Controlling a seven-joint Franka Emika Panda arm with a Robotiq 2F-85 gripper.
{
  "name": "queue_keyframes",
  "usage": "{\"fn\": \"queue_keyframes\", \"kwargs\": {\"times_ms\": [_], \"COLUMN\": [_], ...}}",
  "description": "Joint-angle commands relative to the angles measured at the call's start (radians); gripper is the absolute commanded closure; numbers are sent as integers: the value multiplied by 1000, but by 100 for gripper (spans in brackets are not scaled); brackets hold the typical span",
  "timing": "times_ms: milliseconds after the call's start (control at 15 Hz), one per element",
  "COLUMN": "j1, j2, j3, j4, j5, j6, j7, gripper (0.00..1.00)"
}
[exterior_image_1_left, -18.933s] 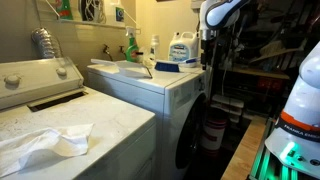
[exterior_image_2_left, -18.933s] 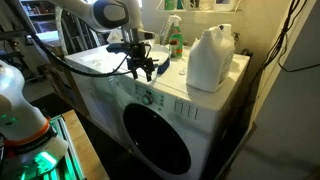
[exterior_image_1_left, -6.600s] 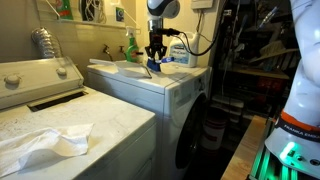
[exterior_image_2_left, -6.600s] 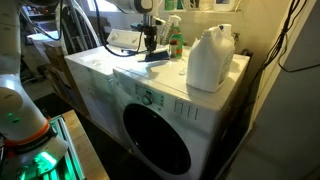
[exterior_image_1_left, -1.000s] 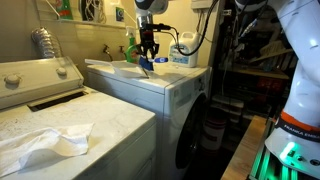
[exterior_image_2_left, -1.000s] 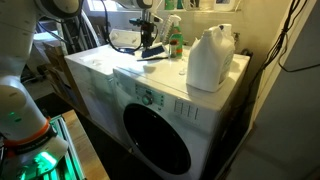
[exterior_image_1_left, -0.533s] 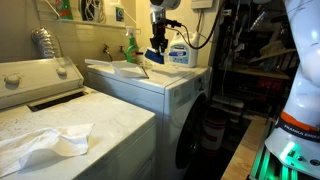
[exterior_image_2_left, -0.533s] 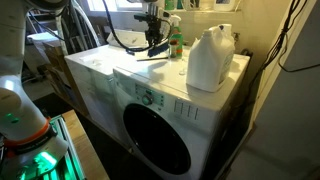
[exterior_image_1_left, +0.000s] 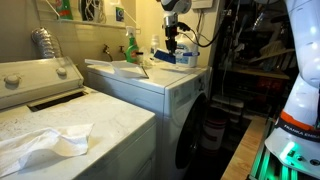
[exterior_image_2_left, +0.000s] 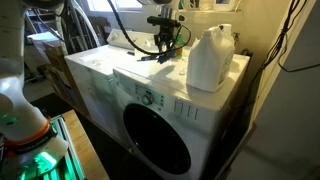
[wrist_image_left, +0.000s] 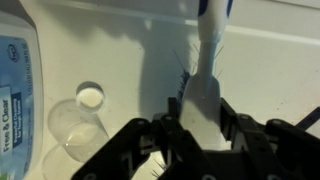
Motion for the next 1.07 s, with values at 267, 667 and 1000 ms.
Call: {"fn": "queue_keyframes", "kwargs": {"times_ms": [267, 667, 1000], "j1": [-28, -3, 21], "j2": [23, 50, 65], "j3": [-4, -5, -4], "j4": [11, 13, 8], "j5": [-89, -182, -229], "j6": [-63, -52, -2], "j7": [-76, -39, 11], "gripper": [84, 84, 84]}}
